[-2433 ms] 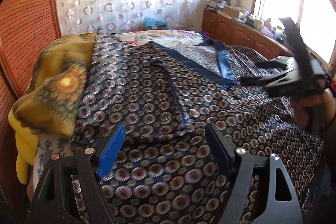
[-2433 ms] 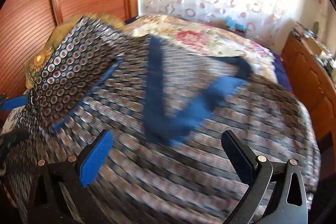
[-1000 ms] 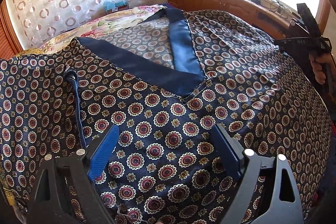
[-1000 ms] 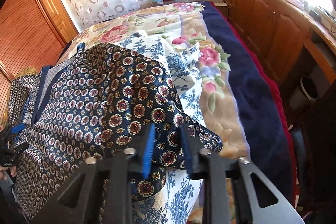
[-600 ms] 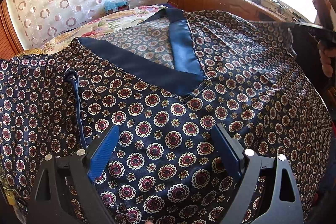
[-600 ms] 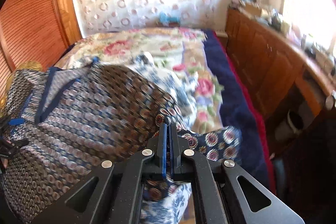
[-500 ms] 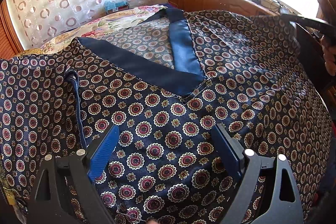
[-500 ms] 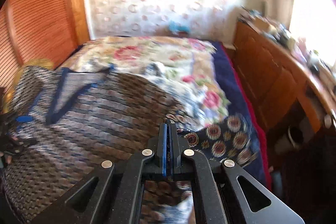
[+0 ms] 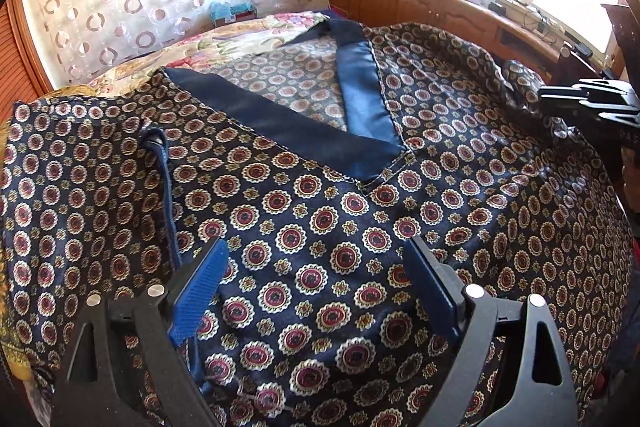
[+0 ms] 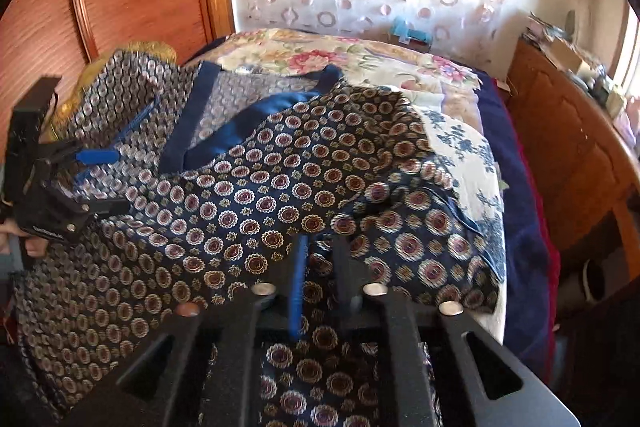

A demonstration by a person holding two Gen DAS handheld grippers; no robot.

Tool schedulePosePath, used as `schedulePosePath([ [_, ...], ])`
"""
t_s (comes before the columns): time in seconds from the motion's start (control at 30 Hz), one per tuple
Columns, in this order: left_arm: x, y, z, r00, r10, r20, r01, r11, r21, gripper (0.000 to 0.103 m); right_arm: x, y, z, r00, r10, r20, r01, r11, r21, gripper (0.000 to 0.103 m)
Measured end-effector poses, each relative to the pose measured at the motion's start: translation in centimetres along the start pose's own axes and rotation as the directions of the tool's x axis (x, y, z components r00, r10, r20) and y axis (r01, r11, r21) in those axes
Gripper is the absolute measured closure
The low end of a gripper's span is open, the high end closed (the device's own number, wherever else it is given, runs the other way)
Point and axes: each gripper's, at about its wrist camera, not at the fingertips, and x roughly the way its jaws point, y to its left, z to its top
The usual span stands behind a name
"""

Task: Fold small clothes

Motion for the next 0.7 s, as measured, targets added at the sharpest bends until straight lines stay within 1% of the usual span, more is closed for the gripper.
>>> schedulePosePath([
  [0.03, -0.5, 0.0, -0.1, 1.0, 0.002, 0.017, -0.002, 1.0, -0.003, 0.013, -0.7, -0.2, 0.0, 1.0, 0.002, 0.017, -0.002, 1.0, 0.01, 0.071],
  [0.1, -1.8, -0.1, -0.4, 0.999, -0.001, 0.052, 0.002, 1.0, -0.012, 0.013, -2.6, -0.9, 0.1, 0.998, -0.009, 0.061, 0.007, 0.999, 0.032, 0.062],
  [0.17, -3.4, -0.2, -0.5, 0.996, -0.012, 0.094, 0.014, 1.0, -0.022, 0.013, -4.2, -2.1, 0.2, 0.994, -0.029, 0.101, 0.024, 0.998, 0.054, 0.06],
  [0.27, -6.2, -0.4, -0.7, 0.987, -0.018, 0.161, 0.023, 0.999, -0.028, 0.013, -5.6, -4.0, 0.0, 0.987, -0.102, 0.121, 0.091, 0.991, 0.098, 0.059],
  [0.37, -8.6, -0.5, -0.6, 0.976, -0.02, 0.217, 0.029, 0.999, -0.039, 0.013, -5.1, -5.8, -0.1, 0.985, -0.143, 0.094, 0.129, 0.981, 0.146, 0.059],
  [0.43, -9.7, -0.6, -0.6, 0.97, -0.026, 0.242, 0.038, 0.998, -0.044, 0.013, -3.9, -6.5, -0.3, 0.986, -0.153, 0.068, 0.14, 0.976, 0.169, 0.054],
  [0.5, -10.5, -0.7, -0.7, 0.965, -0.028, 0.26, 0.041, 0.998, -0.045, 0.013, -2.2, -7.1, -0.6, 0.987, -0.156, 0.03, 0.148, 0.971, 0.189, 0.052],
  [0.53, -10.6, -0.8, -0.7, 0.964, -0.028, 0.266, 0.041, 0.998, -0.045, 0.013, -1.2, -7.4, -0.9, 0.988, -0.151, 0.008, 0.146, 0.968, 0.203, 0.052],
  [0.6, -10.8, -0.9, -0.9, 0.962, -0.036, 0.27, 0.05, 0.998, -0.045, 0.013, 0.8, -7.7, -0.4, 0.991, -0.13, -0.028, 0.133, 0.965, 0.226, 0.051],
  [0.7, -10.6, -0.9, -1.1, 0.964, -0.046, 0.262, 0.061, 0.997, -0.05, 0.013, 2.9, -8.2, -0.6, 0.992, -0.103, -0.068, 0.117, 0.96, 0.254, 0.051],
])
